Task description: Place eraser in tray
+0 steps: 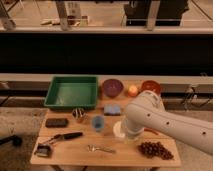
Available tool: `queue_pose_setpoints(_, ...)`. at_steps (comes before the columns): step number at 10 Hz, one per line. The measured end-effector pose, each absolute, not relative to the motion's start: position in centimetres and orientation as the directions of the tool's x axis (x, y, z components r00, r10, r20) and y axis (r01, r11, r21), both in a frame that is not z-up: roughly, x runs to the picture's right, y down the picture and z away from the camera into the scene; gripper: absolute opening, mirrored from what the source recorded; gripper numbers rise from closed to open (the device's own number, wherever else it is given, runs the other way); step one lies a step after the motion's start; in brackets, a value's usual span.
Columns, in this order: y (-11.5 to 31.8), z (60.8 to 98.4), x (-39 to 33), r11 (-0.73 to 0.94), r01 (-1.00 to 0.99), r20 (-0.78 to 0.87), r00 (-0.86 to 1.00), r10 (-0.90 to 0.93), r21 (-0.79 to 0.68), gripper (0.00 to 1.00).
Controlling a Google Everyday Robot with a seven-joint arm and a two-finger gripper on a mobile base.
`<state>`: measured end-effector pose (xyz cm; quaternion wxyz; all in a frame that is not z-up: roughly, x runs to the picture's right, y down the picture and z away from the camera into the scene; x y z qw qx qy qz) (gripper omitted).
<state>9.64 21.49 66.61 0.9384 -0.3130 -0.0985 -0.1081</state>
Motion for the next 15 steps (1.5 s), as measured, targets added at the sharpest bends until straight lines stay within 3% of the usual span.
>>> queue_pose_setpoints(3, 20.6, 65.5, 5.8, 0.779, 0.319, 0.277, 0.941, -0.193, -0.541, 0.79)
queue_pose_setpoints(15, 19.3, 68.7, -6.0, 0.699, 0.491, 0.421, 0.859, -0.290, -0.520, 0.80)
